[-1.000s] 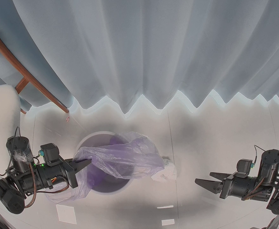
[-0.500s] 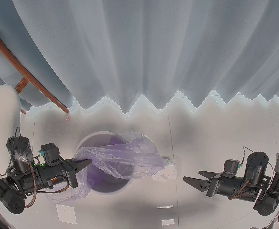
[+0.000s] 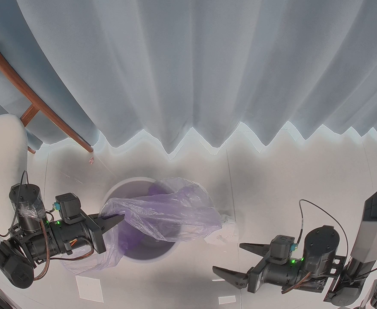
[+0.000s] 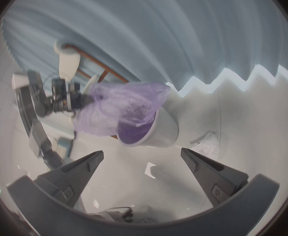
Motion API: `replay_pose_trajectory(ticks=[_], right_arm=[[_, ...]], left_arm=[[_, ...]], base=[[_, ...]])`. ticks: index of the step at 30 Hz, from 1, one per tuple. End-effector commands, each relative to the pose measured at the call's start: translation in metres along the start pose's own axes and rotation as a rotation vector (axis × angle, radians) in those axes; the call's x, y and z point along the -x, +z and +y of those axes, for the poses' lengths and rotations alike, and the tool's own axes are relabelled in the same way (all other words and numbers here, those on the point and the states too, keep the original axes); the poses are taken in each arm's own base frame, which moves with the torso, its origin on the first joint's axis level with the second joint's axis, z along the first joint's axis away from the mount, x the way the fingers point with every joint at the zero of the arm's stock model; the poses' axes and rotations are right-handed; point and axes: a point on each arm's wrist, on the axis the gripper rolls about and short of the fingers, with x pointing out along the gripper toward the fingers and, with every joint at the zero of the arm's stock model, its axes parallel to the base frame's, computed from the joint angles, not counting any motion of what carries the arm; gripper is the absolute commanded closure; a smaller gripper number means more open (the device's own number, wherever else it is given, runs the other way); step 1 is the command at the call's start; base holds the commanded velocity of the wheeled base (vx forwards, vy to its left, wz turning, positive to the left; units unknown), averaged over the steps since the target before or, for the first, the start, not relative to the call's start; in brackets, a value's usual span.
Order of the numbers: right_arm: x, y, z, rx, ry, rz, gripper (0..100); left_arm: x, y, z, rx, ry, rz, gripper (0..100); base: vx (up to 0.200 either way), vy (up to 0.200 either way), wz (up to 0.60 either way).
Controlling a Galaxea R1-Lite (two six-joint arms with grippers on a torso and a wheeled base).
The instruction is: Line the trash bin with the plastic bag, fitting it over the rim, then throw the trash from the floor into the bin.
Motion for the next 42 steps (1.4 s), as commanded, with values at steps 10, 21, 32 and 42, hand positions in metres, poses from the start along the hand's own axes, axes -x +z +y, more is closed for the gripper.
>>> replay_pose_trajectory(ticks=[10, 21, 32, 42], right_arm=[[-0.058, -0.002, 0.015, 0.096, 0.008, -0.071, 0], [-0.065, 0.038, -0.001, 0.009, -0.026, -0.238, 0], [-0.071, 0.049, -0.002, -0.062, -0.022, -0.293, 0], [-0.088, 0.067, -0.022, -0.119, -0.094, -0.391, 0]], left_arm=[[0.001, 0.002, -0.002, -0.005, -0.005, -0.008, 100], [0.001, 0.0, 0.0, -0.038, 0.001, -0.002, 100], [0.0, 0.002, -0.004, -0.053, -0.016, -0.01, 100], [-0.002, 0.007, -0.005, -0.058, -0.024, -0.031, 100]], base=[[0.0, 0.0, 0.0], [0.0, 0.0, 0.0], [0.0, 0.0, 0.0], [0.0, 0.0, 0.0]])
